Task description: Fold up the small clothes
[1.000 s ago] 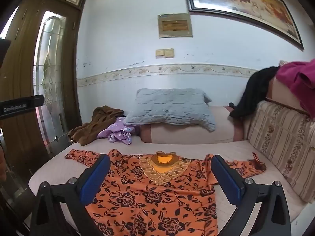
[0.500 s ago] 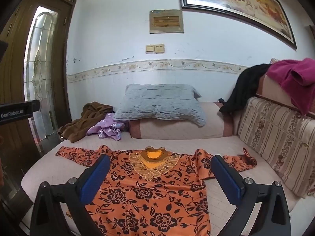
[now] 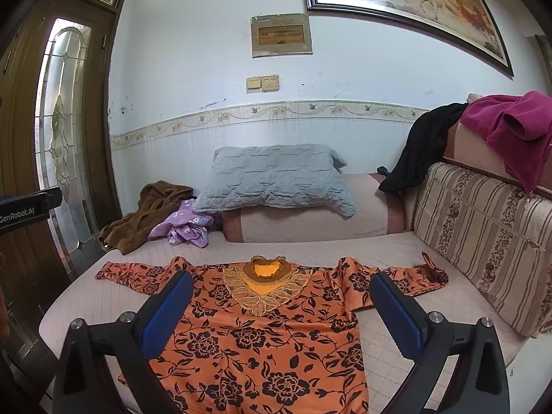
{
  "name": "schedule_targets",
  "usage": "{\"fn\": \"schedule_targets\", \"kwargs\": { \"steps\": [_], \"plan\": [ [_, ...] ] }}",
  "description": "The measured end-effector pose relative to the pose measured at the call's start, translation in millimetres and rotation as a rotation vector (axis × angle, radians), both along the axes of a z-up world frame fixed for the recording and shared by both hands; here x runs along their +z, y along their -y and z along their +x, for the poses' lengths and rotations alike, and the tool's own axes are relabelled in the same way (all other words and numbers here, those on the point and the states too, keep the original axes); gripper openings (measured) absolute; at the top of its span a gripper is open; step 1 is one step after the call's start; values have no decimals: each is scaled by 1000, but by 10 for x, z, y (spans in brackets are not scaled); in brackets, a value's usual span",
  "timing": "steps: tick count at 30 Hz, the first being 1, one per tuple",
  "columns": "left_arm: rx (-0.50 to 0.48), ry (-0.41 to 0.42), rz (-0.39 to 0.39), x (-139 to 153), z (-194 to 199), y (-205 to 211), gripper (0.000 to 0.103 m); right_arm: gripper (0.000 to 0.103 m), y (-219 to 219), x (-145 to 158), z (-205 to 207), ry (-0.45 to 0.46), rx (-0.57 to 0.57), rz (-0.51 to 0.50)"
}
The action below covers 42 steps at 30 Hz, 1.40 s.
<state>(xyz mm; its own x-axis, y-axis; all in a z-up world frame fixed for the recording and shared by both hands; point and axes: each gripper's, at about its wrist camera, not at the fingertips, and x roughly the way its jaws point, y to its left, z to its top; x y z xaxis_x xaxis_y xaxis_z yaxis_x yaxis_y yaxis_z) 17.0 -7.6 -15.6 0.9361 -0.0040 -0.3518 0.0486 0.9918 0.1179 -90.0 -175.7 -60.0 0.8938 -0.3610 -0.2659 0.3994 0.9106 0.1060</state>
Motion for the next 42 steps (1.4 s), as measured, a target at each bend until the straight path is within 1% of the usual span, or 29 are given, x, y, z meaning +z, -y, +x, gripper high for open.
{"fn": "schedule_targets", "kwargs": {
  "steps": [9, 23, 33, 42],
  "plan": [
    [4, -30, -3, -118, 85, -30, 103, 103, -37, -55, 69, -18, 7, 10],
    [-2, -66, -1, -246, 268, 15, 103, 103, -26, -116, 284, -42, 11, 21],
    [-20, -59, -6, -204, 267, 41, 103, 103, -7, -25, 307, -28, 4, 27],
    [-35, -57, 4, -205, 251, 88, 103, 103, 5, -26, 293, -30, 1, 37]
  ]
}}
